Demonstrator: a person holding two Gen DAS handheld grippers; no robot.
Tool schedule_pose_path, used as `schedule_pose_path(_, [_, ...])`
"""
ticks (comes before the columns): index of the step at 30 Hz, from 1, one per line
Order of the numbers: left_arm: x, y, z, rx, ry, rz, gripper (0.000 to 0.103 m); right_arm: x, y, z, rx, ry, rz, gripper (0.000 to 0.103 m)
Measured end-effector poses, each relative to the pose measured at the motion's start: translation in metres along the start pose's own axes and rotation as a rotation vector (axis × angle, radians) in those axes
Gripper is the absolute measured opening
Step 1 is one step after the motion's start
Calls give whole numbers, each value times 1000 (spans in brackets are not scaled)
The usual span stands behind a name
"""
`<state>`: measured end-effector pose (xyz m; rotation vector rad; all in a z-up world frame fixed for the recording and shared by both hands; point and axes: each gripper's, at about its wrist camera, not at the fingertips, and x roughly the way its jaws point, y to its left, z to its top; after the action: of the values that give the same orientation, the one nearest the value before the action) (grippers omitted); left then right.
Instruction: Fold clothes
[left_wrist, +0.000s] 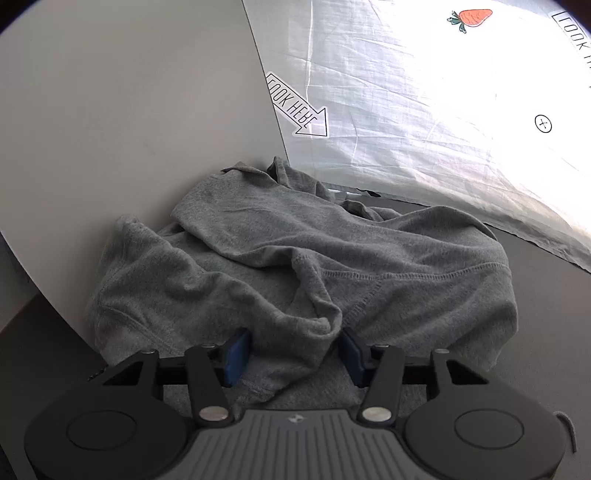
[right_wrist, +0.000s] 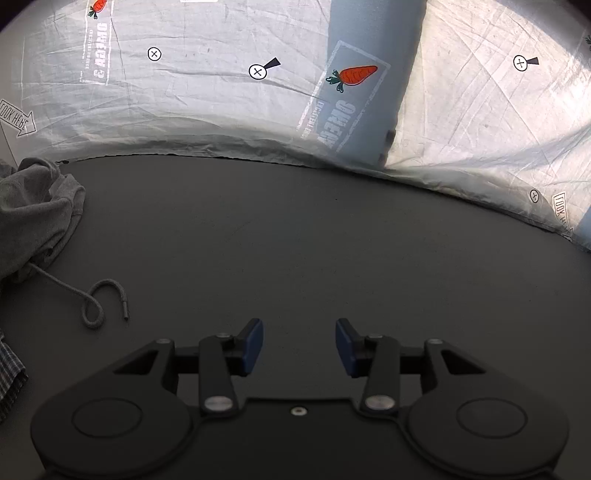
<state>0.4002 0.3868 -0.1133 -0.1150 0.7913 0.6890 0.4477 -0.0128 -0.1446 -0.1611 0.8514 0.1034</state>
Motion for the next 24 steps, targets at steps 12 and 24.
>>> schedule_pose_path(12, [-133,-34,-14,53,-168,-125,5,-30,-68,-7,79,-85,52,44])
schedule_pose_path(24, [-348,-257,-141,339,-132,-866,0,-82,-213,-63,177,-194,-45,45])
